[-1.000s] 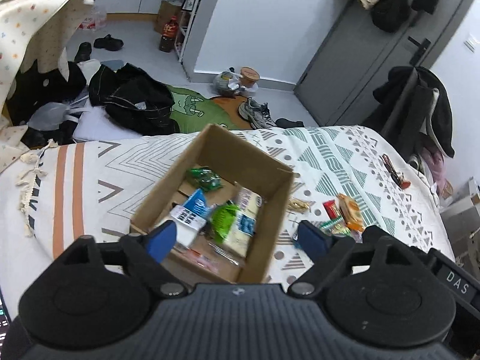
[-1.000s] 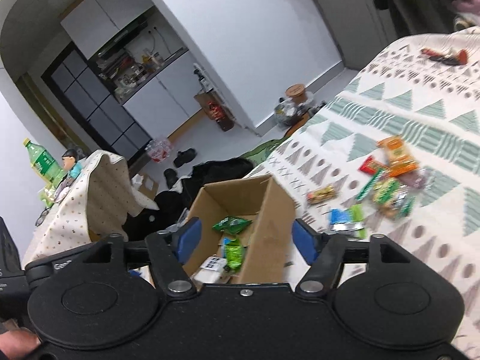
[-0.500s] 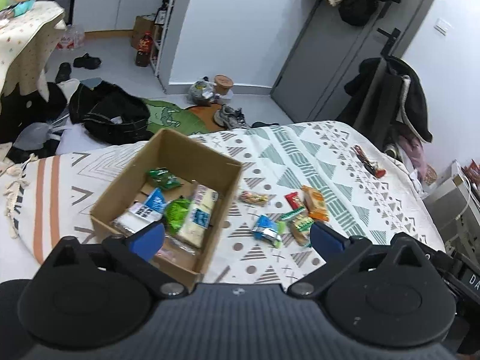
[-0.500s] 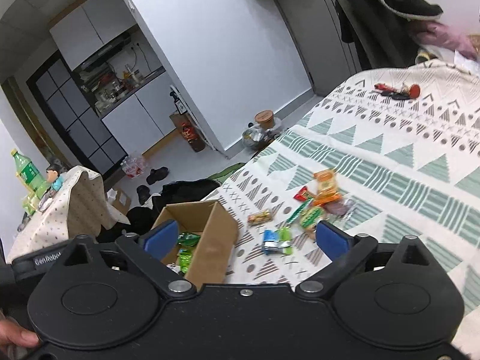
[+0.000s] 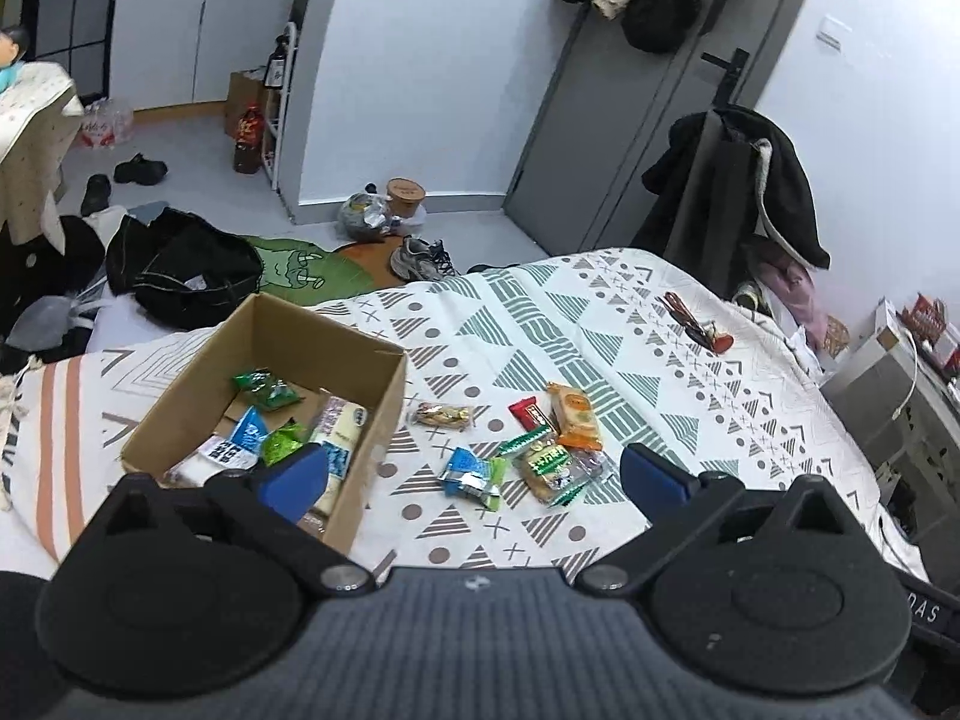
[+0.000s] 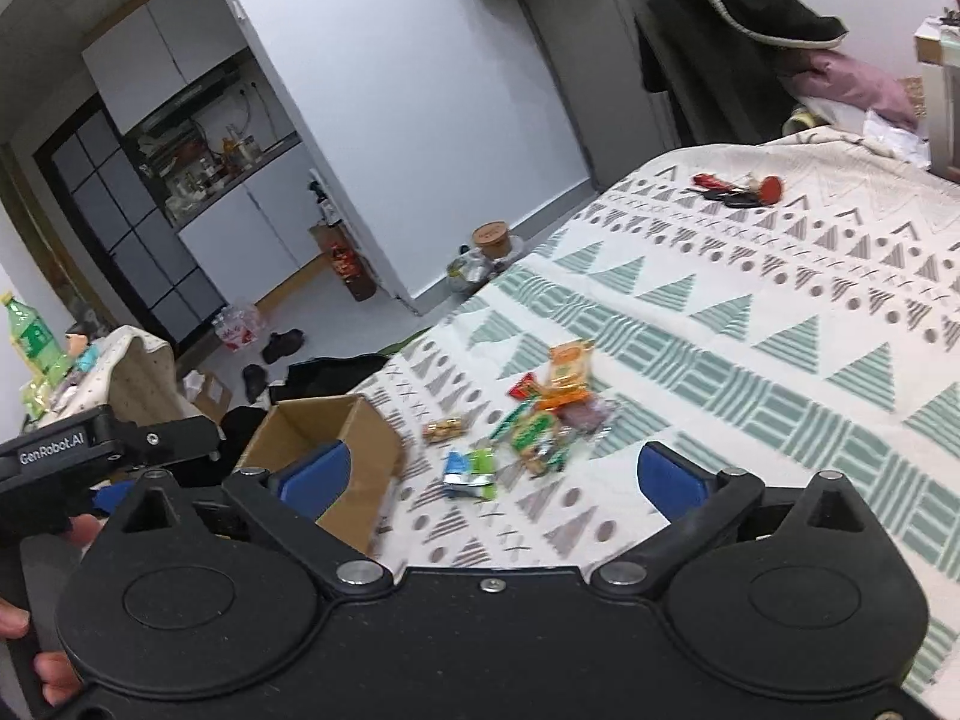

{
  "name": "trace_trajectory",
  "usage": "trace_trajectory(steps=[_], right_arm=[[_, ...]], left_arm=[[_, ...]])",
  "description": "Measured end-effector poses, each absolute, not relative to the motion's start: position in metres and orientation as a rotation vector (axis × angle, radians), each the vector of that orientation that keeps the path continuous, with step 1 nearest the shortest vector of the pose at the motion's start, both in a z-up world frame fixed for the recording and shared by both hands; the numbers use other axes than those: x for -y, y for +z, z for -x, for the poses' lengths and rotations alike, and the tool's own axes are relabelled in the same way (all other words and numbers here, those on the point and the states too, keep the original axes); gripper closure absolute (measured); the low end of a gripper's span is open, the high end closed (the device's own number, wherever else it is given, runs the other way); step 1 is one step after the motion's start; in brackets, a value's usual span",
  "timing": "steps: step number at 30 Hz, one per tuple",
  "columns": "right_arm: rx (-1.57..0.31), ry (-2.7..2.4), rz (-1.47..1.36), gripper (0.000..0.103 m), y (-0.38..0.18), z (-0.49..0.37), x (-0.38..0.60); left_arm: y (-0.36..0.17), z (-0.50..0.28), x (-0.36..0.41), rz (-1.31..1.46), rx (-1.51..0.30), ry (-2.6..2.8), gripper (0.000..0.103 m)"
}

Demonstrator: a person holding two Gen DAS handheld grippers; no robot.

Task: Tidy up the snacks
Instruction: 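Move both grippers back over the remaining snacks on the bed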

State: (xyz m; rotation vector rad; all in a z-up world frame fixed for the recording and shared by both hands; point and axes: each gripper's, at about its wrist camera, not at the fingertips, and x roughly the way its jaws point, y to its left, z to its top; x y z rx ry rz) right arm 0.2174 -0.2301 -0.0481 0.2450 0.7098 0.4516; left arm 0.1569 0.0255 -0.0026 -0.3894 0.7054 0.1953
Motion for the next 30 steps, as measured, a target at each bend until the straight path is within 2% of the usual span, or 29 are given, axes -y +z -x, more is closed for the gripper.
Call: trace_trajectory(steps=[16,20,26,30], right_arm=[[-0.744,0.402,-0.292,0.002,-0.059,-0.262,0.246],[-0.781,0.404,-0.285,0.011,-0.07,-0.278,0.24],[-0.824,0.426,-0.26,0.02,-0.084,-0.298,0.231],[-0.856,0.44,-0.249,0.028,-0.097,-0.311,0.227]], left_arm=[[-0.041,-0.2,0.0,0.383,-0.786,0.202,0.0],[-0.048,-0.209,0.0,0.383,-0.787,0.188,0.001],[-0.067,-0.229,-0.003,0.407,-0.798,0.179,0.003],[-0.082,-0.243,-0.004,0.421,-0.819,0.164,0.013]])
